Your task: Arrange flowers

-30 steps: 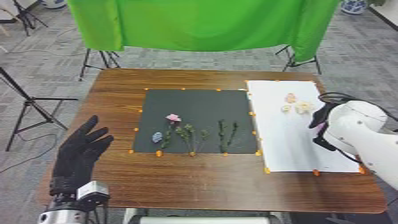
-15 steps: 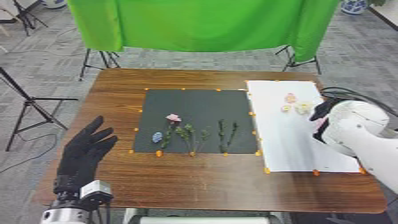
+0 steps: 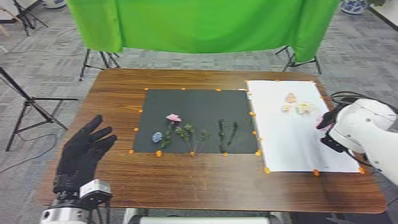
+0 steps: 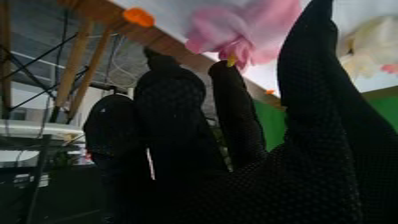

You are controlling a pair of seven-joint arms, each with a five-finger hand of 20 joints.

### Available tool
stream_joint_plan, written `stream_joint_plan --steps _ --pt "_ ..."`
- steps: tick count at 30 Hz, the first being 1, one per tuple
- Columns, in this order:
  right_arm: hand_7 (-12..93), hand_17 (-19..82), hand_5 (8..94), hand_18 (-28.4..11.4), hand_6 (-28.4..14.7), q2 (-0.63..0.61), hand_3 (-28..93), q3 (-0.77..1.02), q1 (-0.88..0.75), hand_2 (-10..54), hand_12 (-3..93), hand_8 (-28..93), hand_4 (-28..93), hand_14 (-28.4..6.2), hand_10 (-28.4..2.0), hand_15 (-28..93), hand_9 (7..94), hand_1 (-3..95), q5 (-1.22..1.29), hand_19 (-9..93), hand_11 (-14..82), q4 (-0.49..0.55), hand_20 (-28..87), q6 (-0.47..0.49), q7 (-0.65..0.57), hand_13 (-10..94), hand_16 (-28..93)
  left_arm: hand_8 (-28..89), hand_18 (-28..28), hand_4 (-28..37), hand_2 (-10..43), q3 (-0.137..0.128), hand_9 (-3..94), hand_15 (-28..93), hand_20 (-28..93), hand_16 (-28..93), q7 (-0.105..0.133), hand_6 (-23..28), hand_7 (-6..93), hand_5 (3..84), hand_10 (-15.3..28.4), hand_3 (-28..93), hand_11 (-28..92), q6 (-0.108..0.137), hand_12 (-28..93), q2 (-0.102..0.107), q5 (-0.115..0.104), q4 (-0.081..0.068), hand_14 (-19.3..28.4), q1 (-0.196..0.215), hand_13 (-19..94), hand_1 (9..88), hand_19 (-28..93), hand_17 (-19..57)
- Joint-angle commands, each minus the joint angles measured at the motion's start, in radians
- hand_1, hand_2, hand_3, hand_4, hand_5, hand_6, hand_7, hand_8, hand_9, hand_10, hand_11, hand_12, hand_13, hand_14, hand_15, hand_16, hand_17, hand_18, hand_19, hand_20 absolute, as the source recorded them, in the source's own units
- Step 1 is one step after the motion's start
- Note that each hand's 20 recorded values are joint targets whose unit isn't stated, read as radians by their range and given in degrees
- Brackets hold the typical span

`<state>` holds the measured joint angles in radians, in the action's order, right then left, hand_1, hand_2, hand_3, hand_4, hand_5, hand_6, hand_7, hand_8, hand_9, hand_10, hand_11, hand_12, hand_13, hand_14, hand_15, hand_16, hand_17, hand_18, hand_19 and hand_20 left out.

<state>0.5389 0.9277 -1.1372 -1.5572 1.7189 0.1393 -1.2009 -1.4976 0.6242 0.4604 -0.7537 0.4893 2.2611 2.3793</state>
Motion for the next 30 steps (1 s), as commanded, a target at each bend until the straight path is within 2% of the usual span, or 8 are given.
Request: stream_joint_plan --steps 1,5,9,14,18,21,23,30 --pt "17 52 45.7 -20.3 -3.5 0.015 70 -0.066 0.052 -7.0 12.8 -11 -23 -7.7 -21.1 79 54.4 40.7 -0.001 93 11.8 -0.016 32 -0.012 0.033 74 12 -8 19.3 -23.0 7.5 0.019 33.5 64 15 -13 0.021 9.2 11.3 37.5 18.6 65 33 -0.006 12 0.012 -0.021 -0.007 24.2 -0.008 22 29.4 44 -10.1" --pt "17 52 46.2 -20.3 -3.0 0.016 70 -0.104 0.065 -7.0 13.0 -11 -24 -7.7 -20.7 79 54.8 40.7 -0.024 93 12.1 -0.016 32 -0.016 0.041 74 11 -8 19.3 -22.9 7.4 0.034 33.5 64 15 -13 0.048 9.2 11.4 37.5 18.6 65 33 0.005 12 0.042 -0.045 -0.008 24.1 -0.015 22 29.4 44 -10.2" --pt "19 52 49.8 -20.1 -2.0 0.009 70 -0.163 0.081 -6.7 13.1 -11 -24 -7.4 -19.2 79 57.2 42.3 -0.065 93 13.2 -0.026 31 -0.065 0.045 74 11 -8 19.3 -22.8 7.5 0.031 33.5 64 15 -13 0.04 9.2 11.4 37.5 18.6 65 33 0.002 12 0.035 -0.037 -0.009 24.2 -0.017 22 29.4 44 -10.2" --pt "23 54 64.4 -19.1 -0.3 -0.001 66 -0.223 0.096 -7.1 13.1 -3 -28 -5.1 -12.5 78 69.8 52.0 -0.122 93 16.5 -0.035 32 -0.13 0.051 78 12 -8 19.3 -22.8 7.5 0.026 33.4 64 15 -13 0.026 9.2 11.3 37.6 18.6 65 33 -0.006 12 0.024 -0.023 -0.01 24.2 -0.016 22 29.4 44 -10.2" --pt "24 55 71.6 -18.6 0.9 -0.01 65 -0.27 0.108 -6.8 18.8 0 -28 -3.8 -10.0 77 77.5 55.9 -0.177 93 12.5 -0.037 32 -0.211 0.061 81 13 -8 19.3 -22.8 7.5 0.023 33.5 64 15 -13 0.02 9.2 11.3 37.6 18.6 65 33 -0.009 12 0.018 -0.017 -0.011 24.2 -0.016 22 29.4 44 -10.2" --pt "25 54 76.1 -18.2 1.8 -0.016 65 -0.268 0.104 -6.4 23.3 1 -28 -2.2 -8.6 76 84.3 58.0 -0.193 93 9.6 -0.025 30 -0.221 0.068 84 15 -8 19.3 -22.8 7.5 0.028 33.5 64 15 -13 0.032 9.2 11.3 37.6 18.6 65 33 -0.001 12 0.026 -0.026 -0.009 24.2 -0.014 22 29.4 45 -10.2" --pt "25 54 77.0 -18.1 1.4 -0.024 66 -0.269 0.099 -6.8 24.7 2 -28 -1.7 -8.4 76 85.7 58.6 -0.202 93 9.7 -0.012 29 -0.235 0.073 84 15 -8 19.4 -22.9 7.5 0.04 33.5 64 15 -13 0.056 9.2 11.3 37.6 18.6 65 33 0.006 12 0.05 -0.048 -0.009 24.2 -0.017 22 29.4 45 -10.2" --pt "24 53 78.6 -17.8 0.1 -0.042 67 -0.229 0.079 -7.7 28.8 4 -28 -0.9 -7.4 77 88.9 60.5 -0.232 93 10.1 0.037 29 -0.272 0.09 85 16 -8 19.3 -22.8 7.5 0.034 33.5 64 15 -13 0.068 9.2 11.3 37.6 18.6 65 33 0.015 12 0.059 -0.063 -0.003 24.1 -0.004 22 29.4 45 -10.1"
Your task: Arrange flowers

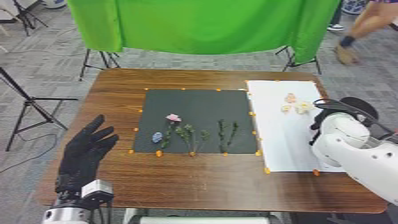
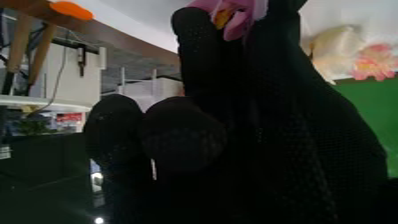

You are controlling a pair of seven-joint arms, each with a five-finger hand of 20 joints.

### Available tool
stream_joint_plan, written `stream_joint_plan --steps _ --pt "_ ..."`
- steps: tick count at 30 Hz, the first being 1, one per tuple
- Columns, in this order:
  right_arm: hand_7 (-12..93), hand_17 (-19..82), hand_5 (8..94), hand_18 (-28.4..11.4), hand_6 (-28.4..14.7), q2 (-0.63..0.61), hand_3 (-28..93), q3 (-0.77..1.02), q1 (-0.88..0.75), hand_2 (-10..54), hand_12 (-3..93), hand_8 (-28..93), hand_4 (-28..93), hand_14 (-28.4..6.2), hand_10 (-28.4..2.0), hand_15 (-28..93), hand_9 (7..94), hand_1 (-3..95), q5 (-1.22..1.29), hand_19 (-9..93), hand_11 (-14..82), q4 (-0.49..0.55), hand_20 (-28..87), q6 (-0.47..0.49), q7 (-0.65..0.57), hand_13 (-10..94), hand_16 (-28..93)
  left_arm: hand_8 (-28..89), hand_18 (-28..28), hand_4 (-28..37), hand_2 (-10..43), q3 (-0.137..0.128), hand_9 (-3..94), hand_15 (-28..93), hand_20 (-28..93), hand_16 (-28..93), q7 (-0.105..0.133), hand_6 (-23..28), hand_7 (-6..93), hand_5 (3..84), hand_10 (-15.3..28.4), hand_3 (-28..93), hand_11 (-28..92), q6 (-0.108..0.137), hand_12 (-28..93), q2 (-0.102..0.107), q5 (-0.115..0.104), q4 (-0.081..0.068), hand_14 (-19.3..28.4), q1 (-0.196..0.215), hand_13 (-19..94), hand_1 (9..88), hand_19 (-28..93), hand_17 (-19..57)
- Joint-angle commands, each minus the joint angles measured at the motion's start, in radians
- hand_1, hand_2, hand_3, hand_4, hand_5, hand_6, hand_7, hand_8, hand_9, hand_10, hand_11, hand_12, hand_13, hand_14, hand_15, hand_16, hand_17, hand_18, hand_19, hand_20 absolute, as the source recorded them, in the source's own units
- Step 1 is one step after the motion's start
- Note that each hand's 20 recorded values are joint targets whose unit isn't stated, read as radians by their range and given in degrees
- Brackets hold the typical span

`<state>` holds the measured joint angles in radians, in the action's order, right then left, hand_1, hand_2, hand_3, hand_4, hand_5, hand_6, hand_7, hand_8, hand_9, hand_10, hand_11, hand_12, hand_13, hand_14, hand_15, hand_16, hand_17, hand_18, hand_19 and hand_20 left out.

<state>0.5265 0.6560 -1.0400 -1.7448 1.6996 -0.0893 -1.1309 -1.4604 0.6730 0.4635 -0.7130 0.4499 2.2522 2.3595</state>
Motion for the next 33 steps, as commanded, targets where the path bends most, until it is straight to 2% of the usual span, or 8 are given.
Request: stream_joint_plan --steps 1,4,9,16,19,21,30,33 --pt "24 53 78.7 -17.8 -0.1 -0.029 67 0.058 -0.027 -7.8 29.2 4 -28 -0.9 -7.4 78 89.1 60.7 -0.05 93 10.1 0.07 29 -0.043 0.027 85 16 -8 19.3 -22.8 7.5 -0.009 33.5 64 15 -13 0.013 9.2 11.3 37.6 18.6 65 33 0.015 12 0.013 -0.018 0.009 24.2 0.023 22 29.4 45 -10.1" --pt "23 54 79.2 -17.6 -0.2 -0.037 68 0.072 -0.029 -8.0 30.7 4 -28 -0.8 -7.3 78 89.8 60.9 -0.072 93 9.7 0.116 29 -0.05 0.043 85 16 -8 19.3 -22.8 7.6 -0.02 33.5 64 15 -13 0.008 9.2 11.4 37.6 18.6 64 33 0.014 12 0.009 -0.016 0.012 24.1 0.031 22 29.5 45 -10.1" --pt "23 54 79.6 -17.6 -0.2 -0.004 69 0.056 0.019 -8.4 30.8 5 -28 -0.7 -7.5 78 90.3 60.4 -0.08 93 9.9 0.192 30 -0.03 0.1 85 16 -8 19.3 -22.8 7.6 -0.058 33.5 64 15 -13 -0.012 9.2 11.4 37.6 18.6 64 33 0.014 12 -0.017 0.001 0.021 24.2 0.061 22 29.5 45 -10.2" --pt "22 55 80.3 -17.9 -0.3 0.116 70 -0.08 0.165 -8.8 30.5 5 -28 -0.9 -7.8 78 90.7 59.8 -0.068 93 10.7 0.256 31 0.029 0.181 86 17 -8 19.3 -22.8 7.5 -0.084 33.5 64 15 -13 0.017 9.2 11.3 37.5 18.7 65 33 0.033 12 -0.009 -0.018 0.03 24.2 0.098 22 29.4 45 -10.1" --pt "22 55 80.5 -17.9 -0.3 0.197 70 -0.158 0.236 -8.9 30.4 5 -28 -0.9 -7.8 79 90.8 59.8 -0.072 93 10.8 0.248 32 0.053 0.209 86 17 -8 19.3 -22.8 7.6 -0.09 33.5 64 15 -13 0.034 9.2 11.3 37.5 18.6 65 33 0.042 12 -0.001 -0.03 0.034 24.2 0.115 22 29.4 45 -10.1" --pt "22 55 80.6 -17.9 -0.2 0.245 70 -0.213 0.284 -9.0 30.3 5 -28 -0.9 -7.9 79 90.9 59.8 -0.069 93 10.9 0.241 32 0.064 0.216 86 17 -8 19.3 -22.9 7.6 -0.093 33.5 64 15 -13 0.027 9.2 11.3 37.5 18.6 65 33 0.035 12 -0.008 -0.023 0.028 24.2 0.105 22 29.4 45 -10.2" --pt "21 55 80.9 -18.0 -0.2 0.446 70 -0.386 0.383 -9.2 30.2 6 -28 -0.8 -7.9 78 91.1 59.9 -0.085 93 11.0 0.158 33 0.074 0.235 86 17 -8 19.3 -22.8 7.5 -0.126 33.4 64 15 -13 0.029 9.2 11.4 37.5 18.6 65 33 0.047 12 -0.012 -0.026 0.036 24.2 0.136 22 29.4 45 -10.1" --pt "21 55 80.9 -18.0 -0.2 0.486 70 -0.424 0.398 -9.2 30.2 6 -28 -0.9 -8.0 78 91.0 59.8 -0.087 93 11.0 0.136 33 0.089 0.229 86 17 -8 19.3 -22.9 7.5 -0.129 33.4 64 15 -13 0.044 9.1 11.5 37.5 18.6 65 33 0.051 12 0.006 -0.041 0.035 24.2 0.141 22 29.4 45 -10.1"
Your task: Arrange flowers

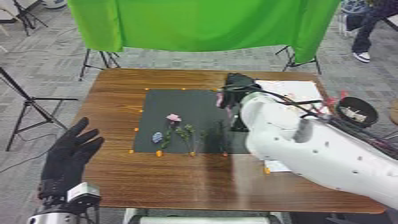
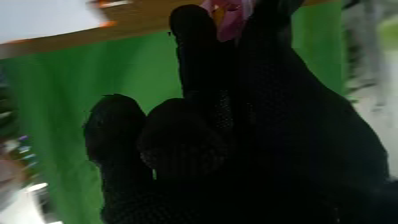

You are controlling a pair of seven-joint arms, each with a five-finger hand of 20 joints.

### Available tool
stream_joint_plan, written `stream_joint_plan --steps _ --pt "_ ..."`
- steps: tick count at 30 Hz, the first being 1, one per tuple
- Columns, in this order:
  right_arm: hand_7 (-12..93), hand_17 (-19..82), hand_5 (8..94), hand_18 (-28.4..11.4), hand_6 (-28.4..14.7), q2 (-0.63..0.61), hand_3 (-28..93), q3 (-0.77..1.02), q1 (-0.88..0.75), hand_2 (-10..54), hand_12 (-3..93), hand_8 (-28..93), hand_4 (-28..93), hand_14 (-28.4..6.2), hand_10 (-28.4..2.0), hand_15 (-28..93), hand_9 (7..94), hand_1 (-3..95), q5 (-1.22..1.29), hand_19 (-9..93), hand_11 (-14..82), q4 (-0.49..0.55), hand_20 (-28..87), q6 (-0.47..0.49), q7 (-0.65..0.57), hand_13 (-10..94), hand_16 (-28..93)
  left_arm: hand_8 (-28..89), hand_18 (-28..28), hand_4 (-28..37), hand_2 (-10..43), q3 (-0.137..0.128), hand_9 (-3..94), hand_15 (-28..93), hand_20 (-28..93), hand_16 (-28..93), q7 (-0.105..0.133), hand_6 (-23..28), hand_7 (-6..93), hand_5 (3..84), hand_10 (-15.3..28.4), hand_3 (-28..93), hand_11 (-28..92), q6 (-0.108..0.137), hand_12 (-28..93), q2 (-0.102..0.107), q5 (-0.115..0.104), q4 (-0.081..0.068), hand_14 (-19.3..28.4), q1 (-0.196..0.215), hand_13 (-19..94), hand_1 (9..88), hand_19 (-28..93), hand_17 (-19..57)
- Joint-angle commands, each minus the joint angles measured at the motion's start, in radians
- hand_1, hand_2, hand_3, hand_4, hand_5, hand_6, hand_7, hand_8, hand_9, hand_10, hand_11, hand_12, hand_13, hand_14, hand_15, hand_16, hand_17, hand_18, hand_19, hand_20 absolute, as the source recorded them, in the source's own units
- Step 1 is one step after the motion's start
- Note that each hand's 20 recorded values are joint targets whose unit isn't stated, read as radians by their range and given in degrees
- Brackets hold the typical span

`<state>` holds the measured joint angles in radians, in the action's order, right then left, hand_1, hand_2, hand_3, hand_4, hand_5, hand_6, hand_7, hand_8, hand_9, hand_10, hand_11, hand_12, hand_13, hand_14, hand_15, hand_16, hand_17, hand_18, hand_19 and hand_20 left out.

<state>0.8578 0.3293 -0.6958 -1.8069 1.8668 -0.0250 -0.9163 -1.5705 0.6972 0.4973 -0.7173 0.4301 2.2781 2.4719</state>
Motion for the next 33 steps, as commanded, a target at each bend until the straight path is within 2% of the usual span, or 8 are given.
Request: stream_joint_plan --steps 1,2,6,10,20,21,22,33 --pt "21 55 80.9 -18.0 -0.2 0.166 70 -0.112 0.06 -9.3 30.2 6 -28 -0.9 -8.0 78 91.1 59.8 -0.027 93 10.9 -0.04 33 0.025 0.014 86 17 -8 19.3 -22.9 7.5 -0.023 33.4 64 15 -13 0.014 9.1 11.5 37.5 18.6 65 33 0.014 12 0.005 -0.016 0.009 24.2 0.03 22 29.4 45 -10.1" --pt "21 55 80.9 -18.0 -0.2 0.177 70 -0.122 0.064 -9.3 30.2 6 -28 -0.9 -8.0 78 91.1 59.8 -0.028 93 10.9 -0.049 33 0.027 0.012 86 17 -8 19.2 -22.8 7.5 -0.023 33.4 64 15 -13 0.016 9.1 11.5 37.5 18.6 65 33 0.015 12 0.006 -0.017 0.009 24.2 0.031 22 29.4 45 -10.1" --pt "21 55 81.0 -18.0 -0.2 0.199 70 -0.15 0.069 -9.3 30.1 6 -28 -0.9 -8.0 78 91.2 59.8 -0.038 93 10.9 -0.064 33 0.033 0.003 86 17 -8 19.2 -22.8 7.5 -0.032 33.5 64 15 -13 -0.02 9.1 11.6 37.4 18.6 65 33 -0.001 12 -0.012 0.01 0.005 24.2 0.018 22 29.4 45 -10.1" --pt "21 55 81.0 -18.0 -0.1 0.221 70 -0.174 0.074 -9.2 30.1 6 -28 -0.9 -7.9 78 91.1 59.7 -0.04 93 11.1 -0.092 33 0.031 -0.006 86 17 -8 19.2 -22.8 7.5 -0.027 33.4 64 15 -13 -0.04 9.1 11.5 37.4 18.6 65 33 -0.012 12 -0.026 0.025 0.001 24.3 0.002 22 29.4 44 -10.1" --pt "21 55 80.5 -18.2 0.2 0.253 70 -0.21 0.088 -9.3 30.1 6 -28 -1.0 -7.9 78 91.0 59.1 -0.061 93 11.2 -0.143 33 0.038 -0.023 86 17 -8 19.3 -22.8 7.4 -0.033 33.4 64 15 -13 -0.075 9.1 11.4 37.4 18.6 65 33 -0.031 12 -0.046 0.053 -0.005 24.3 -0.019 22 29.5 45 -10.0" --pt "21 55 80.4 -18.2 0.3 0.26 71 -0.212 0.089 -9.3 30.1 6 -28 -1.1 -7.9 78 91.0 58.9 -0.061 93 11.4 -0.149 33 0.042 -0.026 86 17 -8 19.3 -22.8 7.4 -0.03 33.4 64 15 -13 -0.068 9.1 11.4 37.4 18.6 65 33 -0.03 12 -0.042 0.047 -0.004 24.3 -0.018 22 29.4 45 -10.0" --pt "21 55 80.4 -18.2 0.3 0.26 71 -0.211 0.086 -9.3 30.2 6 -28 -1.1 -7.8 78 91.1 58.9 -0.059 93 11.5 -0.151 33 0.043 -0.028 86 17 -8 19.3 -22.8 7.4 -0.032 33.4 64 15 -13 -0.084 9.1 11.4 37.4 18.6 65 33 -0.037 12 -0.051 0.058 -0.006 24.3 -0.025 22 29.4 45 -10.0" --pt "22 54 77.3 -18.5 -0.4 0.279 70 -0.232 0.089 -9.5 30.1 6 -27 -1.7 -8.9 79 89.4 55.3 -0.081 93 12.9 -0.158 32 0.037 -0.033 85 17 -8 19.2 -22.9 7.3 -0.026 33.4 64 15 -13 -0.085 9.1 11.5 37.4 18.6 65 33 -0.043 12 -0.05 0.054 -0.01 24.2 -0.034 22 29.5 44 -10.0"
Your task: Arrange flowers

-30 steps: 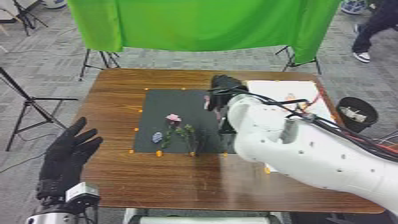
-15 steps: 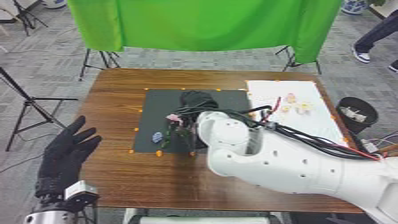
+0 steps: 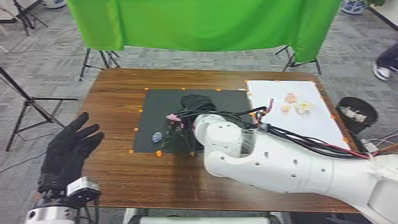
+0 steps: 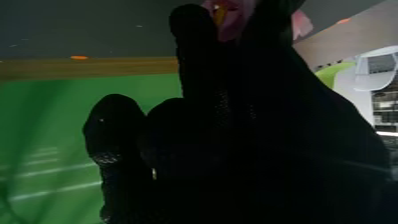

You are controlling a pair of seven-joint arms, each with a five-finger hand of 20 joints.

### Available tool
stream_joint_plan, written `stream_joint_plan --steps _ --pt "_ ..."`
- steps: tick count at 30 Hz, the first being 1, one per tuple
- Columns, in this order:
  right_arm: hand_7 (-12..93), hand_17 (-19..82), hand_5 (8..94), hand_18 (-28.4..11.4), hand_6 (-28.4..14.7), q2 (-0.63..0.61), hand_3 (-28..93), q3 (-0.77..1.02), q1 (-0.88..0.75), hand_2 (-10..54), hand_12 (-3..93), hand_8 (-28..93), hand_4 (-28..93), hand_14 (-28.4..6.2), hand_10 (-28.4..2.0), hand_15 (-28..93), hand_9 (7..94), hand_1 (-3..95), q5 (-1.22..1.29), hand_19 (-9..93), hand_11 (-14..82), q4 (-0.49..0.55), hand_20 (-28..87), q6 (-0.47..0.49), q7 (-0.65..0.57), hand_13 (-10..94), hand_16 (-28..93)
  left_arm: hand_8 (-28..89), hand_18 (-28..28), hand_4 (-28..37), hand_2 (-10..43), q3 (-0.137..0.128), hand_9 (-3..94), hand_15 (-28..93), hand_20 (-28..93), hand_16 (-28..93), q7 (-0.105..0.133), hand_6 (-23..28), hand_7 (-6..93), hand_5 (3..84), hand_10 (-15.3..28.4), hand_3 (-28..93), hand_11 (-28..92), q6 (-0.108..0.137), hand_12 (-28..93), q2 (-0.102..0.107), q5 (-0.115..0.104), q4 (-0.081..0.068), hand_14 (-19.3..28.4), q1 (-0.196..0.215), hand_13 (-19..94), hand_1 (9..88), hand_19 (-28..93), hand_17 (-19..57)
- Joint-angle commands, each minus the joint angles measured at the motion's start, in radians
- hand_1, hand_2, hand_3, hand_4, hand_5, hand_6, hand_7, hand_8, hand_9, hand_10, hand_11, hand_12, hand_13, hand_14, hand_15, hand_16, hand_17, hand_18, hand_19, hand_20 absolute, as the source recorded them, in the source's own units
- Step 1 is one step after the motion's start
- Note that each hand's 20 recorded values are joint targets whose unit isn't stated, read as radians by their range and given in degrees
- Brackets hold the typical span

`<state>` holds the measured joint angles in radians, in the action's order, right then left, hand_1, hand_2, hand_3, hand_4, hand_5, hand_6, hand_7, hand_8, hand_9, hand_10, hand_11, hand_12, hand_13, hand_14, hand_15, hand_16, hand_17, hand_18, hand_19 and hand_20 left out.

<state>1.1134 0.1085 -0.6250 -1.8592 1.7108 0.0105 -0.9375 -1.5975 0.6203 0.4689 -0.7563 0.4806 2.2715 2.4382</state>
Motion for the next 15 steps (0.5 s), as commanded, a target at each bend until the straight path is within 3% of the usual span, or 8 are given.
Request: stream_joint_plan --steps 1,7,8,9,11,15 --pt "22 54 77.1 -18.5 -0.5 0.024 69 -0.018 0.022 -9.5 30.0 5 -27 -1.7 -9.2 79 89.1 54.8 -0.029 93 13.4 -0.001 32 -0.003 -0.016 85 18 -8 19.2 -22.9 7.3 0.002 33.4 64 15 -13 -0.009 9.1 11.5 37.4 18.6 65 33 -0.014 12 -0.011 0.004 -0.004 24.2 -0.003 22 29.5 44 -10.0" --pt "22 54 73.7 -18.5 -1.8 0.029 67 -0.028 0.026 -9.5 26.3 4 -26 -1.8 -10.9 79 85.8 52.5 -0.053 93 18.4 -0.001 32 -0.002 -0.017 84 17 -8 19.2 -22.9 7.3 0.005 33.4 64 15 -13 -0.011 9.1 11.5 37.4 18.6 65 33 -0.017 12 -0.015 0.006 -0.004 24.2 -0.004 22 29.6 44 -10.0" --pt "22 54 73.0 -18.5 -2.2 0.031 66 -0.026 0.026 -9.5 25.0 4 -25 -1.8 -10.9 79 85.0 52.1 -0.054 93 19.9 -0.003 32 0.007 -0.016 84 17 -8 19.2 -22.8 7.3 0.007 33.4 64 15 -13 -0.001 9.0 11.5 37.4 18.6 65 33 -0.021 12 -0.011 -0.003 -0.005 24.2 -0.004 22 29.5 44 -10.0" --pt "22 54 72.4 -18.5 -2.3 0.031 66 -0.028 0.028 -9.5 24.7 4 -25 -1.8 -10.9 79 84.5 51.7 -0.052 93 20.5 0.0 32 0.013 -0.023 84 17 -8 19.2 -22.9 7.3 0.005 33.4 64 15 -13 -0.009 9.0 11.5 37.4 18.6 65 33 -0.027 12 -0.014 -0.002 -0.005 24.2 -0.006 22 29.6 44 -10.0" --pt "22 54 70.7 -18.5 -2.5 0.032 67 -0.021 0.023 -9.5 24.1 4 -25 -1.9 -11.1 79 83.5 50.2 -0.048 93 21.3 0.0 32 0.028 -0.022 83 17 -8 19.2 -22.8 7.1 0.008 33.4 64 15 -13 -0.002 9.0 11.6 37.4 18.6 65 33 -0.018 12 -0.01 -0.005 -0.005 24.1 -0.006 22 29.7 44 -10.0" --pt "21 53 67.5 -18.6 -2.5 0.03 70 -0.016 0.016 -9.5 22.1 1 -25 -2.6 -12.0 80 81.1 47.6 -0.047 93 23.4 0.003 31 0.048 -0.026 82 17 -8 19.3 -21.7 6.7 -0.002 33.4 65 15 -13 -0.022 9.0 11.5 37.4 18.6 66 33 -0.03 12 -0.022 0.013 -0.004 25.0 -0.002 24 30.9 44 -10.0"
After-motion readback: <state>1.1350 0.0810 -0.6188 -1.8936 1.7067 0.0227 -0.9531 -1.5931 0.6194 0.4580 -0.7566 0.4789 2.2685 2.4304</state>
